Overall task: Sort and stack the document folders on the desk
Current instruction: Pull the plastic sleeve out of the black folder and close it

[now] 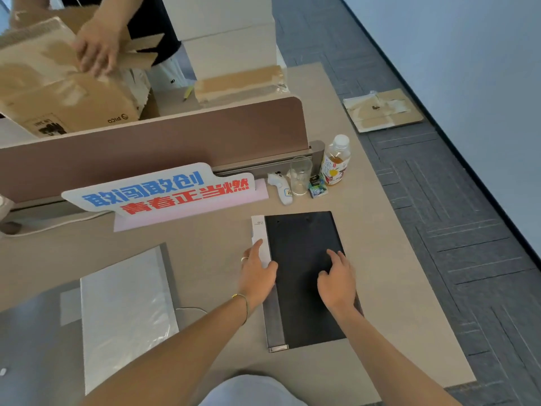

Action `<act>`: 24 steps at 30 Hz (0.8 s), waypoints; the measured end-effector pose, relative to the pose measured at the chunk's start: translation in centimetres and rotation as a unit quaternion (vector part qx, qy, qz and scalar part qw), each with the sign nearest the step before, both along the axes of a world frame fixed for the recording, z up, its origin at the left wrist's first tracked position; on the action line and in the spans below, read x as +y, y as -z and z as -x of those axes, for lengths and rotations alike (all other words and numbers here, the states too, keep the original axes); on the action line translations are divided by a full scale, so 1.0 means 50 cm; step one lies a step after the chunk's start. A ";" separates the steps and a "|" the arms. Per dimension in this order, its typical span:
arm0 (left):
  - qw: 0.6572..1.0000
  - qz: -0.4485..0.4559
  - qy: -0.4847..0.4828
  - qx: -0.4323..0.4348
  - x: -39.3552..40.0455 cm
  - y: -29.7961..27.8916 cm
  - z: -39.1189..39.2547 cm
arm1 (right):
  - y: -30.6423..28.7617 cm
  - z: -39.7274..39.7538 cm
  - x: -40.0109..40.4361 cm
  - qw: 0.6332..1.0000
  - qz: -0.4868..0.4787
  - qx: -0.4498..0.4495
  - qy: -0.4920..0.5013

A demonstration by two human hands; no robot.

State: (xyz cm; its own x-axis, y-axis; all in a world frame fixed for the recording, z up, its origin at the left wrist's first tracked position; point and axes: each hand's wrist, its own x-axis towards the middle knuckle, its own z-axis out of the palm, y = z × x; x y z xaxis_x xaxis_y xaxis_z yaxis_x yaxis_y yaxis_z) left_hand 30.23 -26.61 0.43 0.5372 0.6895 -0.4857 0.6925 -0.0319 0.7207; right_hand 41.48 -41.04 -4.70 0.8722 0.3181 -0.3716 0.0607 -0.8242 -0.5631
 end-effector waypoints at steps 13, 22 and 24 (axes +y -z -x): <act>0.994 -0.050 -0.052 -0.082 0.101 -0.061 0.190 | -0.121 0.200 0.192 0.973 -0.105 -0.105 -0.176; 0.981 -0.041 -0.151 -0.115 0.236 -0.088 0.415 | -0.118 0.385 0.357 0.951 -0.127 -0.104 -0.264; 0.976 -0.040 -0.180 -0.118 0.262 -0.088 0.480 | -0.116 0.445 0.400 0.947 -0.116 -0.095 -0.284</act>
State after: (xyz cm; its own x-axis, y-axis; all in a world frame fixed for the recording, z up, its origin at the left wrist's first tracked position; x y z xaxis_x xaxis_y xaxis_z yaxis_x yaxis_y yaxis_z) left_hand 6.25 -13.49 4.81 0.3430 0.8849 -0.3152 0.4848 0.1206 0.8663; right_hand 19.24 -21.04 1.12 0.5794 0.8102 -0.0884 0.5758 -0.4837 -0.6591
